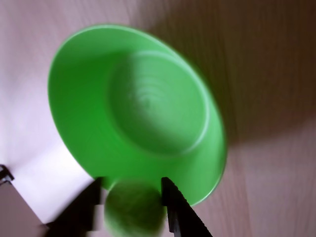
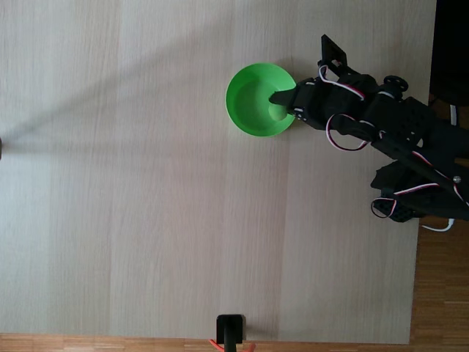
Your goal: Grasp a green pompom and put it in the green bowl.
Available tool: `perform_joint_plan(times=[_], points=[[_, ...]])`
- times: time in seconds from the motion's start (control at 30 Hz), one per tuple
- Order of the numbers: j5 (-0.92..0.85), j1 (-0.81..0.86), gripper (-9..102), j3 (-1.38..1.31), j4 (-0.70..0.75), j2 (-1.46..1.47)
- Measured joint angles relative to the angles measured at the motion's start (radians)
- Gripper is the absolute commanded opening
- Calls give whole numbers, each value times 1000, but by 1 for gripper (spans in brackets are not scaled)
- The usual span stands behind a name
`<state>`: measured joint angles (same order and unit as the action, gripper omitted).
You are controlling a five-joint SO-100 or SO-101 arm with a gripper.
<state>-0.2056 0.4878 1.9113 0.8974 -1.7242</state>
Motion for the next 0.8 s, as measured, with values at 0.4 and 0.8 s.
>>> perform_joint_plan(times=[0.4, 0.8], points=[[3, -18, 34, -2, 2, 0], [3, -178, 26, 158, 81, -302]])
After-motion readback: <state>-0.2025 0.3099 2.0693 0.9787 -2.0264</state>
